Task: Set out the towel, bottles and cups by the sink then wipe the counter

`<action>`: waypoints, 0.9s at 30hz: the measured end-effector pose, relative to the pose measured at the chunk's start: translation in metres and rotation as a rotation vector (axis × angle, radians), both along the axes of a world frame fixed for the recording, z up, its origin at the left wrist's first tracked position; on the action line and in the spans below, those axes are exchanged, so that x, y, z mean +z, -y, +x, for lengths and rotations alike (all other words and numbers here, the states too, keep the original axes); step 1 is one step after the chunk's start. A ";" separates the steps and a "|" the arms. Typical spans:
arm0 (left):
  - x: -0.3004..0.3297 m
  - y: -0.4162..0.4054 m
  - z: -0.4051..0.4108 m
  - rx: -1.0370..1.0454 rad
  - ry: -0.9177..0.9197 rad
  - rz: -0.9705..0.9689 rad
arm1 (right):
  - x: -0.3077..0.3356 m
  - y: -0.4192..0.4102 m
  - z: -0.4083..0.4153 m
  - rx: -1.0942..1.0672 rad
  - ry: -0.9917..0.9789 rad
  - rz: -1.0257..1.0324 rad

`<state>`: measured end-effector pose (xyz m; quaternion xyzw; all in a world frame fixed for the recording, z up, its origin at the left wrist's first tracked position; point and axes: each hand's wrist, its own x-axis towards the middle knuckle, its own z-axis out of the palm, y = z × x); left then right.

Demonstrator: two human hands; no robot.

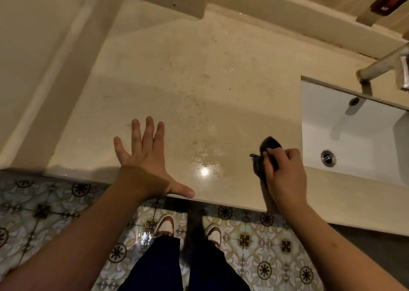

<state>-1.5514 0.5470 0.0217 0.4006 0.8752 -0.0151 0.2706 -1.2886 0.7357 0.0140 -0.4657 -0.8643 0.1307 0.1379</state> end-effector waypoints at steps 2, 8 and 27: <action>0.002 0.001 0.000 -0.005 0.005 0.012 | 0.008 -0.021 0.027 -0.139 0.070 -0.003; 0.011 0.006 0.002 -0.023 0.009 0.046 | 0.037 -0.034 0.021 -0.302 -0.011 -0.030; 0.076 -0.021 0.119 0.129 0.068 0.355 | 0.092 -0.003 0.035 0.507 -0.085 -0.372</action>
